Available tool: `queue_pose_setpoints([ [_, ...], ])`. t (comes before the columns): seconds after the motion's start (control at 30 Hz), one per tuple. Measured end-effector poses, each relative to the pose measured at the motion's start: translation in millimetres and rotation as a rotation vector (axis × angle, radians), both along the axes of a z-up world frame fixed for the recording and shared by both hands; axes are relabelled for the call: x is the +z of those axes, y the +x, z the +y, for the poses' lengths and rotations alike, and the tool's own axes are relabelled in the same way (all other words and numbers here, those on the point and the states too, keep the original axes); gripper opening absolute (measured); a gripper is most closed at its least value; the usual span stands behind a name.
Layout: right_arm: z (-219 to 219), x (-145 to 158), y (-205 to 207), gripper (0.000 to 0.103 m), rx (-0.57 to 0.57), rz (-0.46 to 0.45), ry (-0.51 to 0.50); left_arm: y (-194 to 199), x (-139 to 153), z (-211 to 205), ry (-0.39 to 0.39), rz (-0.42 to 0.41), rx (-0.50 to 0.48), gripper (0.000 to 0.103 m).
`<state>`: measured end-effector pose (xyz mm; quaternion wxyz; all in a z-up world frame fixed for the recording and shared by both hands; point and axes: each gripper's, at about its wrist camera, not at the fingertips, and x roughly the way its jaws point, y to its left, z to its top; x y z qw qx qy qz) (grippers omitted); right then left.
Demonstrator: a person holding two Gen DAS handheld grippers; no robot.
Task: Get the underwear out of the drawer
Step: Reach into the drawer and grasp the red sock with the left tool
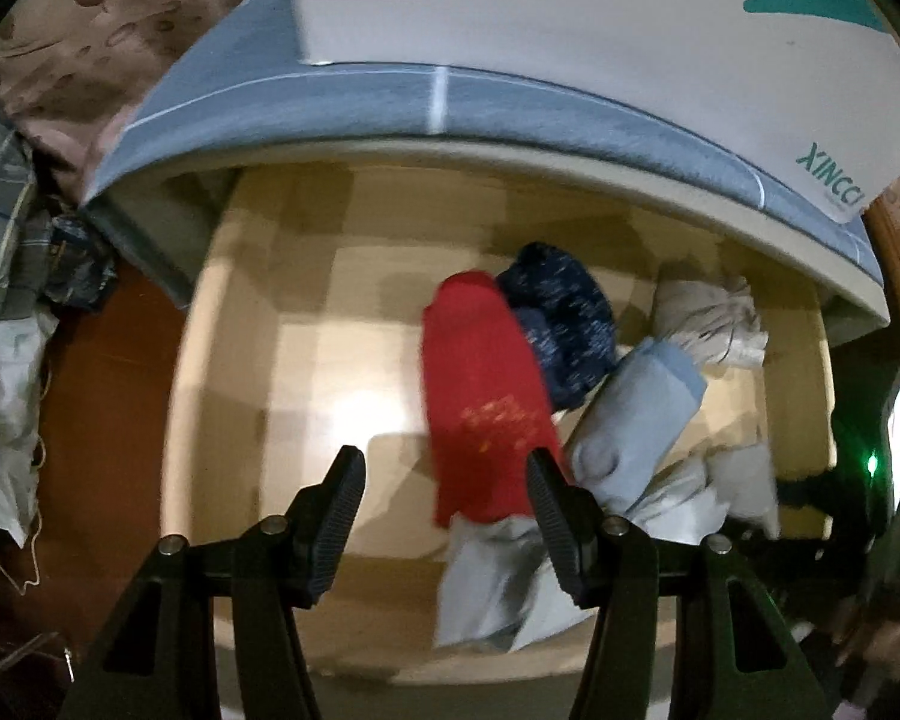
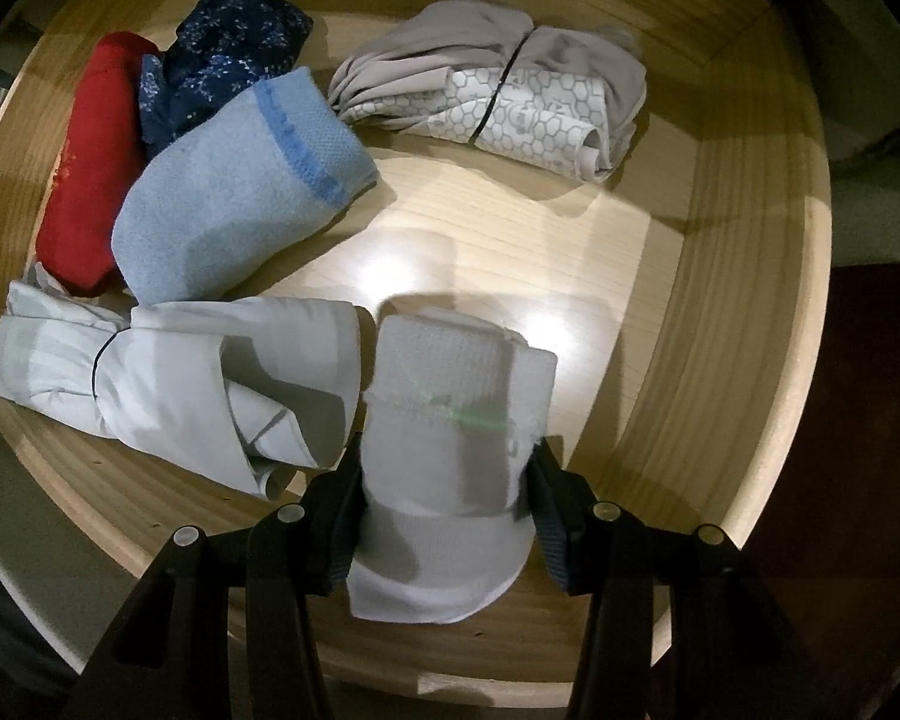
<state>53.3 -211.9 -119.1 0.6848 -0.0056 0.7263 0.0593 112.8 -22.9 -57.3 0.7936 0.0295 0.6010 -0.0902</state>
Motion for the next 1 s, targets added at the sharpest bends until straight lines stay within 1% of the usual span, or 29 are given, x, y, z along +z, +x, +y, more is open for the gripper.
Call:
queue_pose_setpoints([
  [0.1, -1.6, -0.8, 1.2, 0.046, 0.0, 0.0, 0.008, 6.8, -6.3, -13.9, 0.009, 0.019, -0.023, 0.057],
  [0.17, -3.7, -1.0, 1.2, 0.046, -0.003, 0.0, 0.017, 11.5, -11.8, -20.4, 0.028, 0.031, -0.025, 0.057],
  [0.37, -9.4, -0.6, 6.6, 0.046, -0.011, 0.003, 0.043, 30.2, -39.3, -24.7, 0.069, 0.12, 0.032, 0.057],
  [0.47, -10.8, 0.0, 7.7, 0.047, -0.014, 0.004, 0.051, 38.5, -49.1, -25.0, 0.071, 0.16, 0.054, 0.057],
  [0.57, -11.6, 0.3, 8.0, 0.047, -0.017, 0.005, 0.058, 44.1, -56.1, -25.3, 0.092, 0.184, 0.064, 0.061],
  [0.6, -11.6, 0.4, 8.2, 0.047, -0.017, 0.006, 0.059, 46.5, -60.0, -23.7, 0.096, 0.204, 0.078, 0.061],
  [0.7, -12.0, -0.2, 8.4, 0.047, -0.018, 0.006, 0.061, 51.9, -67.3, -18.4, 0.076, 0.251, 0.102, 0.061],
  [0.73, -12.0, -0.4, 8.8, 0.047, -0.018, 0.007, 0.062, 52.6, -67.9, -17.0, 0.066, 0.255, 0.103, 0.061],
  [0.83, -11.2, -0.4, 7.8, 0.047, -0.017, 0.007, 0.06, 55.6, -68.2, -15.4, 0.068, 0.259, 0.078, 0.059],
  [0.97, -11.2, -0.8, 7.7, 0.047, -0.018, 0.007, 0.061, 59.4, -69.9, -15.7, 0.057, 0.273, 0.038, 0.051],
  [1.0, -11.1, -0.8, 7.4, 0.047, -0.018, 0.006, 0.061, 55.2, -70.4, -14.6, 0.057, 0.273, 0.034, 0.05],
])
